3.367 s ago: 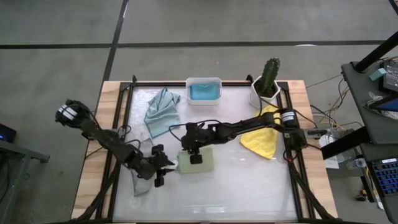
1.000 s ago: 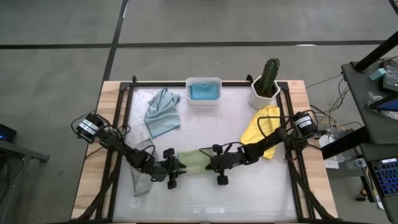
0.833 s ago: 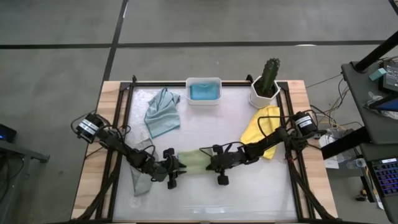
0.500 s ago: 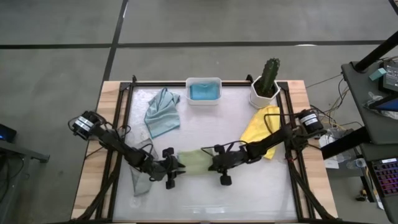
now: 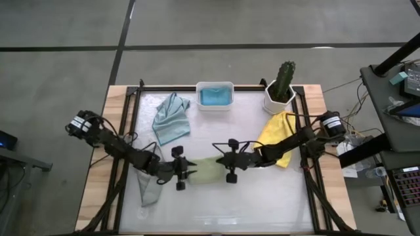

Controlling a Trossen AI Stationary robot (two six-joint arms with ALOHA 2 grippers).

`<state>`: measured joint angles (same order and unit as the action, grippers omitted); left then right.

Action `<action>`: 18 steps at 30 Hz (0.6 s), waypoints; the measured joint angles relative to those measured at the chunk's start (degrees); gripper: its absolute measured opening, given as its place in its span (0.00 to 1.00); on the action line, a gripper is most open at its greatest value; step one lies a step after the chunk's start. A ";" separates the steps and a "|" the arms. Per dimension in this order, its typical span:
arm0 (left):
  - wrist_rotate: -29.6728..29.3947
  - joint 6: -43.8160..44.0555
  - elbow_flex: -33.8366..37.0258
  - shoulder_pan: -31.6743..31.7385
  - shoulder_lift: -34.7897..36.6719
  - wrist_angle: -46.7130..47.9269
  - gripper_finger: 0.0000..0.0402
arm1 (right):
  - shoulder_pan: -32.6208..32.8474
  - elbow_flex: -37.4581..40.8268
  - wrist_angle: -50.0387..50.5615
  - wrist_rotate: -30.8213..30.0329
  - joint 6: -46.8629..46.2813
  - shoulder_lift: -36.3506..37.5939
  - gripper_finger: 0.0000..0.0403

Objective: Fold microfiber towels
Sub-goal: Fold the green cloth

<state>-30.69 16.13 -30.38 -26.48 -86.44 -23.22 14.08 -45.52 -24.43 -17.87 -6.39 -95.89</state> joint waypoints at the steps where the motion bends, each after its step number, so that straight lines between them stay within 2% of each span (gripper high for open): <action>1: -0.10 0.02 0.04 0.74 -0.43 0.32 0.25 | -0.44 0.00 -0.65 -0.12 0.00 -0.73 0.02; 8: -0.10 2.70 1.41 4.39 -3.96 0.57 0.25 | -1.80 -0.05 -2.16 -0.17 -0.46 -5.43 0.02; 18: -0.12 7.49 2.26 4.68 -7.68 0.41 0.25 | -1.74 0.31 2.26 -0.17 -1.80 -6.59 0.02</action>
<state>-30.81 23.62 -28.12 -21.80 -94.13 -22.81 12.34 -45.21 -22.17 -18.04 -8.19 -102.48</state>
